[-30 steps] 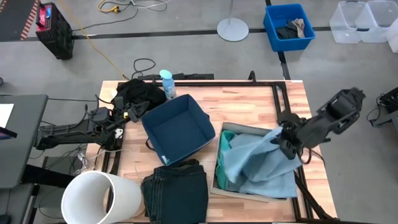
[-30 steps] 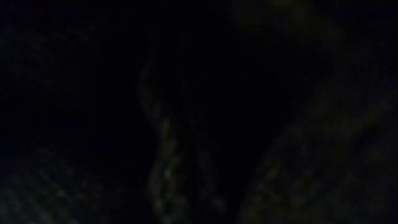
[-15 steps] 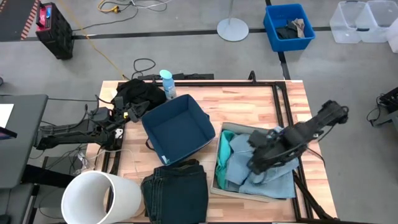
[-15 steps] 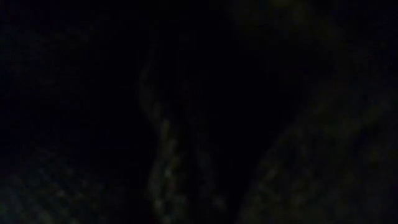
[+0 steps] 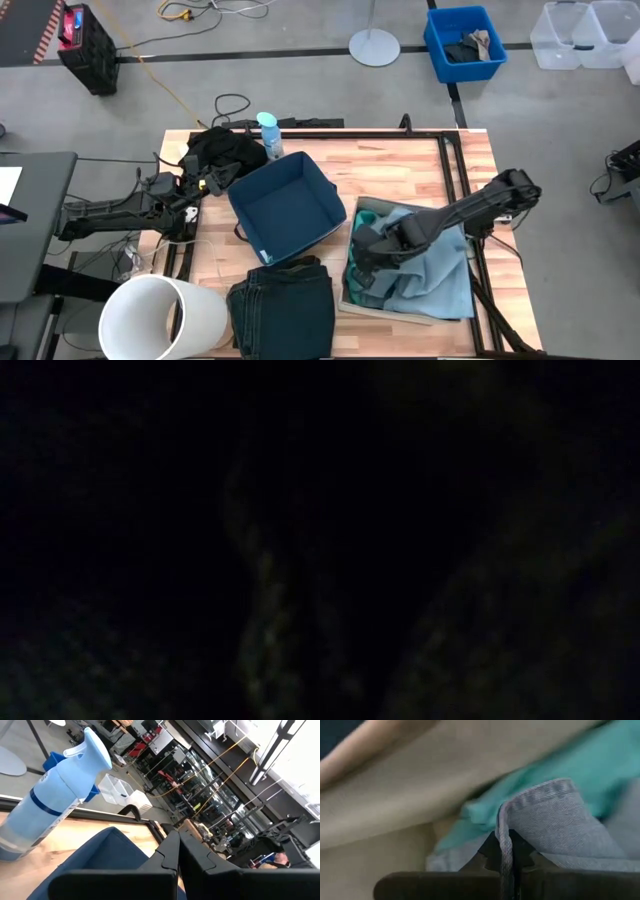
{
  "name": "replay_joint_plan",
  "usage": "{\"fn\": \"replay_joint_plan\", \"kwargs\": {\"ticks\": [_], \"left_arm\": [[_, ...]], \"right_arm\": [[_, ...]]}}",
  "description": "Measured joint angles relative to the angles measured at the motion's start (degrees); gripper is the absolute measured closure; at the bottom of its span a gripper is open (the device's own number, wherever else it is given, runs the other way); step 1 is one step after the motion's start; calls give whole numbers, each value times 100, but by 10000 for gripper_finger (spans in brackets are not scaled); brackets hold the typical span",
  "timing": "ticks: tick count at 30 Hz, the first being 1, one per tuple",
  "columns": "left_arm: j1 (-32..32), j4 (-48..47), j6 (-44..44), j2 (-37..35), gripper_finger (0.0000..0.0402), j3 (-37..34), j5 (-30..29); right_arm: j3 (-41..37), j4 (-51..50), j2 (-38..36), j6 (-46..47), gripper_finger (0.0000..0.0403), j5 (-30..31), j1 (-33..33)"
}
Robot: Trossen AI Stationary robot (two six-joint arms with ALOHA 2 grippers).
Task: Sort clothes
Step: Put the blue pants into the brown laundry organizer
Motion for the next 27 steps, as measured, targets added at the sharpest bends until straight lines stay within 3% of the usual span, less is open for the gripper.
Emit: {"fn": "replay_joint_plan", "kwargs": {"ticks": [15,22,27], "left_arm": [[0,0,-18,-1,401,-1,0],[-2,0,-16,1,401,0,0],[-1,0,-16,0,401,-1,0]], "right_arm": [[-1878,3892,-19,-661,387,-1455,-269],[-1816,3625,-15,-589,357,-1460,-323],[-1089,2342,-13,-1007,303,-1431,-285]]}}
